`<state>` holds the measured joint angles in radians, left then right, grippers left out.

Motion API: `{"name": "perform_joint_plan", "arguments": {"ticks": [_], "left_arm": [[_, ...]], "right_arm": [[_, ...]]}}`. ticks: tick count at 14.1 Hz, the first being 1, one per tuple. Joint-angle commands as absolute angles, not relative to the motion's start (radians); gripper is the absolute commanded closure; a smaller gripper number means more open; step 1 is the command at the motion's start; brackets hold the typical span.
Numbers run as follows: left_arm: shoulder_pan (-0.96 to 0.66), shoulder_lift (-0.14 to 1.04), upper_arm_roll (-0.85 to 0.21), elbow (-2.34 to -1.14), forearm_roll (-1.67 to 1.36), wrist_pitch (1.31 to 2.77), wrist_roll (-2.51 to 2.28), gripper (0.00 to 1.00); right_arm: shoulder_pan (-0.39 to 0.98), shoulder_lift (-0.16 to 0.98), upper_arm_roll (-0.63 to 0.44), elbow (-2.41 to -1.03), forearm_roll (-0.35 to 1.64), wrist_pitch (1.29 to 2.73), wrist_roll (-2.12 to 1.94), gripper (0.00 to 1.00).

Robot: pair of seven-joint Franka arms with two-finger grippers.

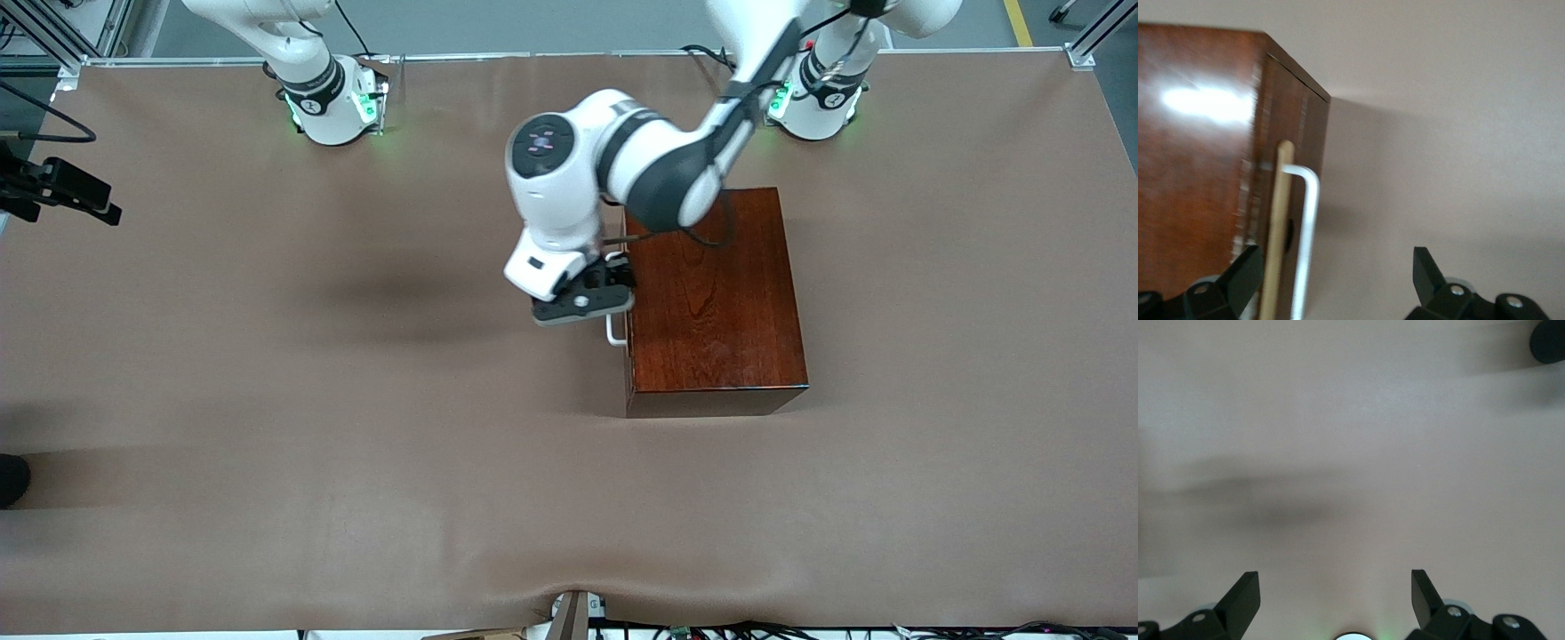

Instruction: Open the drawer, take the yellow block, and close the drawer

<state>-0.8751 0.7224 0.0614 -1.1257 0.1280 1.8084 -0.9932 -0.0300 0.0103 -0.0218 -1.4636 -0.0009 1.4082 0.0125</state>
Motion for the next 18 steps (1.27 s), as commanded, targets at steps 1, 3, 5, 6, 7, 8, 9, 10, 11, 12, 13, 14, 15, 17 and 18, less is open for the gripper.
{"name": "perform_joint_plan", "arguments": {"ticks": [1, 3, 5, 6, 7, 8, 9, 10, 11, 12, 13, 14, 15, 17, 18], "left_arm": [[-0.887, 0.779, 0.084, -1.057, 0.147, 1.795, -0.994, 0.00], [-0.920, 0.794, 0.089, -1.066, 0.167, 1.764, -0.986, 0.00], [-0.928, 0.813, 0.084, -1.068, 0.201, 1.730, -0.964, 0.00], [-0.942, 0.827, 0.086, -1.068, 0.207, 1.712, -0.945, 0.00], [-0.945, 0.839, 0.086, -1.068, 0.207, 1.704, -0.931, 0.00], [-0.946, 0.847, 0.086, -1.069, 0.209, 1.703, -0.930, 0.00], [-0.948, 0.857, 0.086, -1.069, 0.209, 1.703, -0.930, 0.00], [-0.950, 0.861, 0.084, -1.069, 0.209, 1.704, -0.928, 0.00], [-0.951, 0.861, 0.084, -1.075, 0.213, 1.697, -0.928, 0.00], [-0.950, 0.861, 0.083, -1.078, 0.225, 1.674, -0.919, 0.00], [-0.950, 0.859, 0.083, -1.078, 0.229, 1.666, -0.901, 0.00], [-0.950, 0.859, 0.083, -1.078, 0.230, 1.652, -0.890, 0.00], [-0.950, 0.859, 0.084, -1.077, 0.230, 1.648, -0.879, 0.00], [-0.950, 0.865, 0.083, -1.077, 0.232, 1.649, -0.876, 0.00], [-0.950, 0.870, 0.083, -1.077, 0.230, 1.654, -0.876, 0.00]], "right_arm": [[-0.061, -0.006, -0.003, -1.477, 0.014, 1.413, 0.002, 0.00], [-0.060, -0.006, -0.003, -1.477, 0.014, 1.414, 0.002, 0.00], [-0.060, -0.006, -0.003, -1.476, 0.014, 1.414, 0.002, 0.00], [-0.058, -0.006, -0.003, -1.476, 0.014, 1.414, 0.002, 0.00], [-0.058, -0.006, -0.003, -1.476, 0.014, 1.414, 0.002, 0.00], [-0.058, -0.006, -0.003, -1.476, 0.014, 1.414, 0.002, 0.00], [-0.058, -0.006, -0.002, -1.476, 0.014, 1.414, 0.002, 0.00], [-0.058, -0.006, -0.002, -1.476, 0.014, 1.414, 0.002, 0.00], [-0.058, -0.006, -0.002, -1.476, 0.014, 1.414, 0.002, 0.00], [-0.058, -0.006, -0.002, -1.476, 0.014, 1.414, 0.002, 0.00], [-0.058, -0.006, -0.002, -1.476, 0.014, 1.414, 0.002, 0.00], [-0.057, -0.006, -0.002, -1.476, 0.014, 1.414, 0.002, 0.00], [-0.058, -0.006, -0.002, -1.476, 0.014, 1.414, 0.002, 0.00], [-0.058, -0.006, -0.002, -1.476, 0.014, 1.414, 0.002, 0.00], [-0.057, -0.006, -0.002, -1.474, 0.014, 1.414, 0.002, 0.00]]}}
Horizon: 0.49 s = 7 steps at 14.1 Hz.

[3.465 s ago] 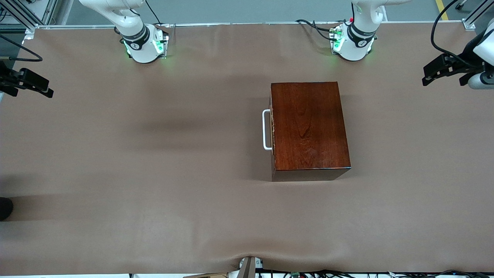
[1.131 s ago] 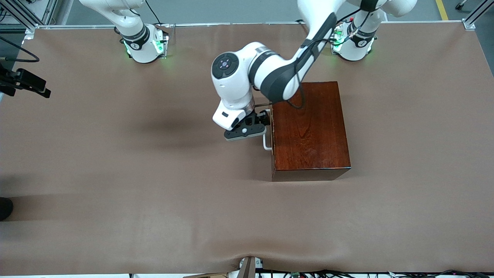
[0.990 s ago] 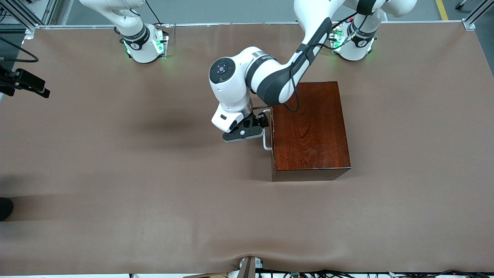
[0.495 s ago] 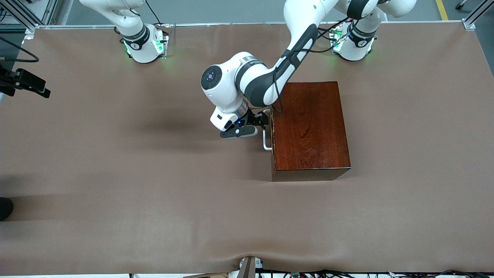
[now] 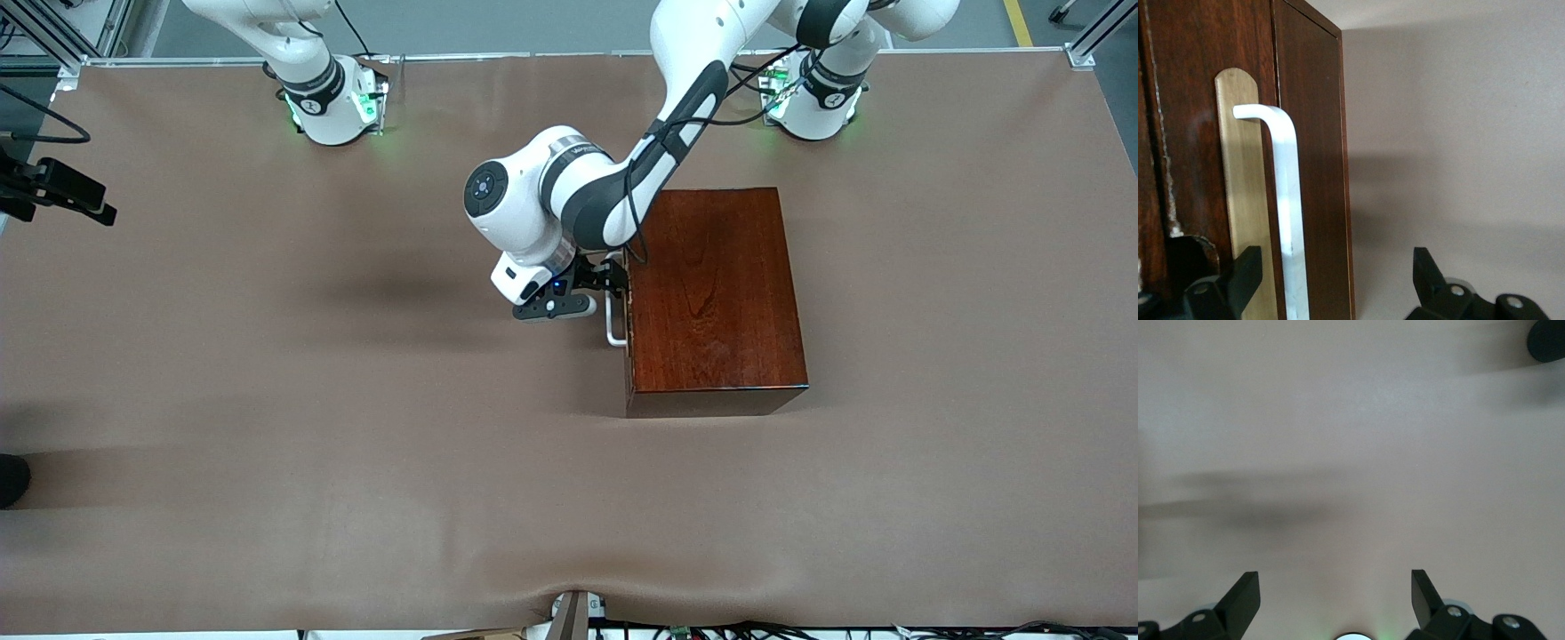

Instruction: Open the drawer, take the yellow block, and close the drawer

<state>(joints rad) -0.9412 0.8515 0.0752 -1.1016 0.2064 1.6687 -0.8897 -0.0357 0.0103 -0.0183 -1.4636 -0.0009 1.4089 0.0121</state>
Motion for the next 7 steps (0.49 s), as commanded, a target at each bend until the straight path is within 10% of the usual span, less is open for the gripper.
{"name": "perform_joint_plan", "arguments": {"ticks": [1, 7], "left_arm": [[-0.950, 0.871, 0.083, -1.075, 0.230, 1.660, -0.874, 0.00], [-0.948, 0.874, 0.078, -1.071, 0.219, 1.741, -0.880, 0.00]], "right_arm": [[-0.057, -0.006, -0.002, -1.476, 0.014, 1.413, 0.002, 0.00], [-0.058, -0.005, -0.002, -1.476, 0.014, 1.414, 0.002, 0.00]]}}
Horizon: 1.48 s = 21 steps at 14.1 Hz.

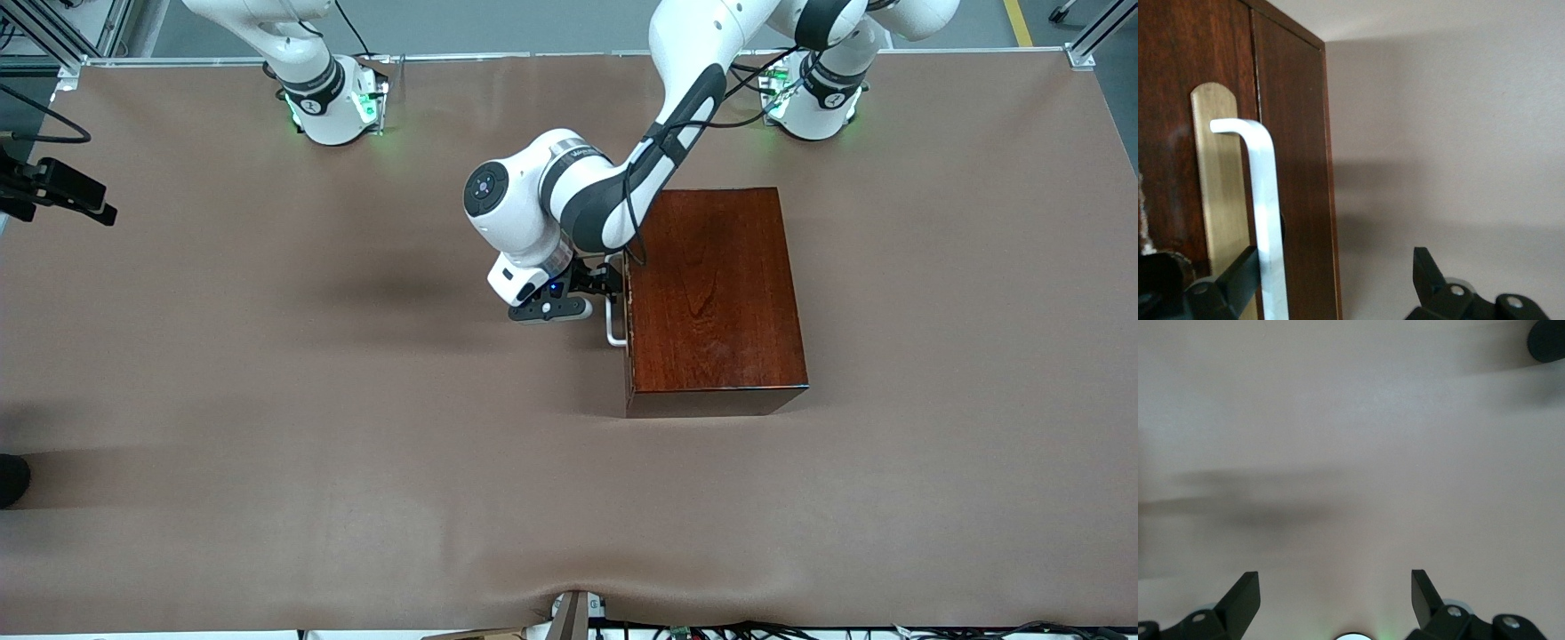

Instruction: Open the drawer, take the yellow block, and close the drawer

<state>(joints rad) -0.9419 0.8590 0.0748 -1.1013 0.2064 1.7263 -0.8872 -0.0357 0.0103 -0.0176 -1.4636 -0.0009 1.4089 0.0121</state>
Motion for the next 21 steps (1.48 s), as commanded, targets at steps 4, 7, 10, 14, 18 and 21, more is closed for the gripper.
{"name": "perform_joint_plan", "arguments": {"ticks": [4, 7, 10, 14, 18, 21], "left_arm": [[-0.948, 0.876, 0.075, -1.071, 0.207, 1.756, -0.884, 0.00], [-0.948, 0.877, 0.077, -1.069, 0.170, 1.804, -0.919, 0.00], [-0.951, 0.877, 0.074, -1.069, 0.155, 1.838, -0.945, 0.00], [-0.960, 0.877, 0.071, -1.069, 0.141, 1.885, -0.994, 0.00], [-0.971, 0.877, 0.064, -1.066, 0.123, 1.923, -1.035, 0.00], [-0.976, 0.879, 0.061, -1.060, 0.121, 1.936, -1.046, 0.00]], "right_arm": [[-0.058, -0.006, -0.002, -1.476, 0.014, 1.414, 0.002, 0.00], [-0.057, -0.006, -0.002, -1.474, 0.014, 1.414, 0.002, 0.00], [-0.057, -0.006, -0.002, -1.473, 0.014, 1.416, 0.002, 0.00], [-0.057, -0.006, -0.002, -1.473, 0.014, 1.414, 0.002, 0.00], [-0.057, -0.005, -0.002, -1.470, 0.014, 1.414, 0.002, 0.00], [-0.055, -0.005, -0.002, -1.466, 0.014, 1.411, 0.002, 0.00]]}}
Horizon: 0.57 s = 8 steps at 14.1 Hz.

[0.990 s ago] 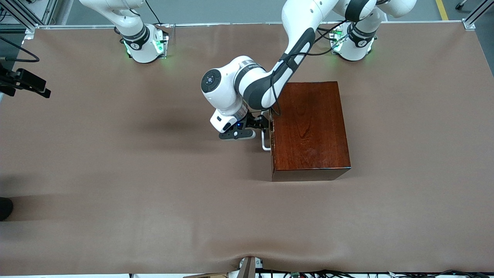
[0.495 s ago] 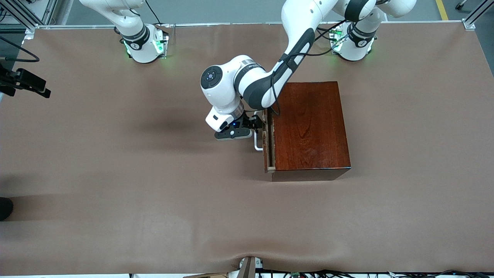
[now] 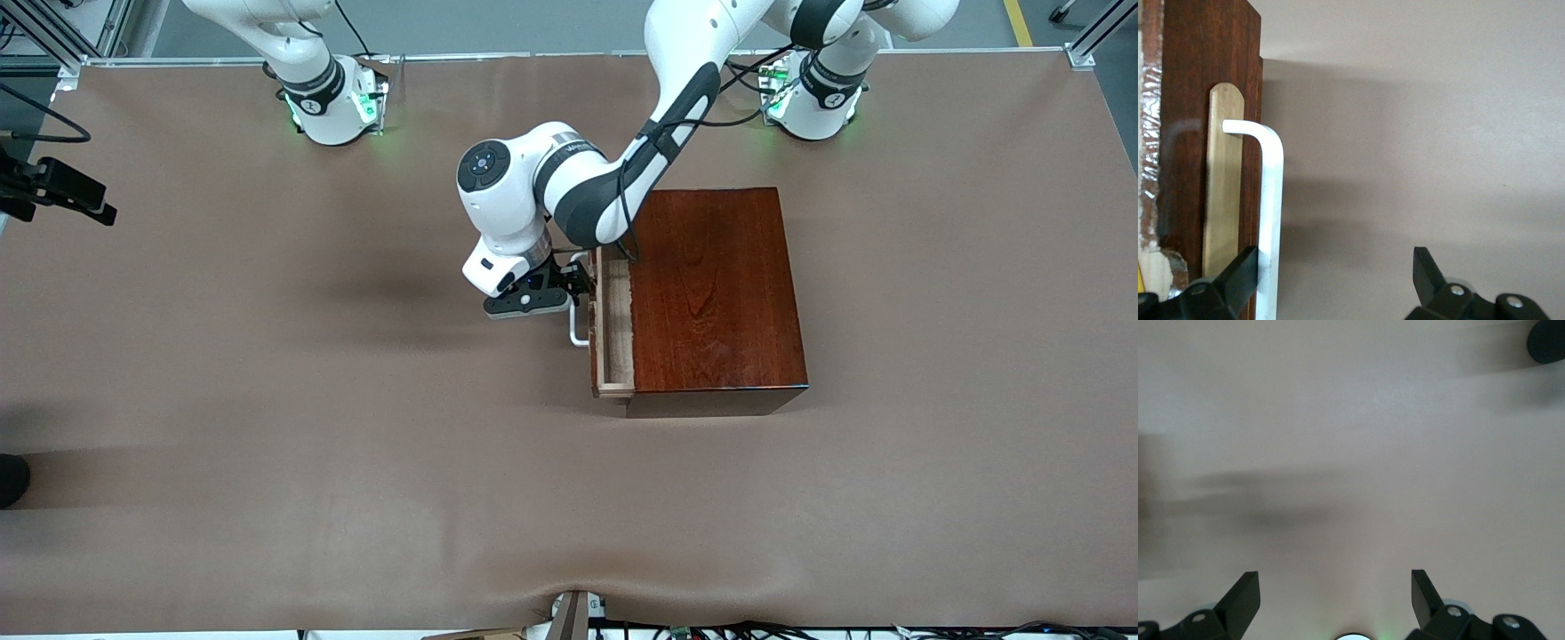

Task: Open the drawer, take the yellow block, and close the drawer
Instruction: 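Pull the drawer out of the wooden box with the left gripper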

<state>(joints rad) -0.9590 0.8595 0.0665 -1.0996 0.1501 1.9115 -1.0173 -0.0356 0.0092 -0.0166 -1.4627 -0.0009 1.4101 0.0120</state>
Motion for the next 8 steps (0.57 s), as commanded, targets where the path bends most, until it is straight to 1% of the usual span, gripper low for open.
{"name": "perform_joint_plan", "arguments": {"ticks": [1, 8], "left_arm": [[-0.976, 0.887, 0.057, -1.060, 0.121, 1.940, -1.058, 0.00], [-0.977, 0.893, 0.041, -1.055, 0.118, 2.013, -1.101, 0.00]], "right_arm": [[-0.057, -0.005, -0.002, -1.465, 0.014, 1.411, 0.002, 0.00], [-0.054, 0.002, 0.002, -1.443, 0.012, 1.416, 0.006, 0.00]]}}
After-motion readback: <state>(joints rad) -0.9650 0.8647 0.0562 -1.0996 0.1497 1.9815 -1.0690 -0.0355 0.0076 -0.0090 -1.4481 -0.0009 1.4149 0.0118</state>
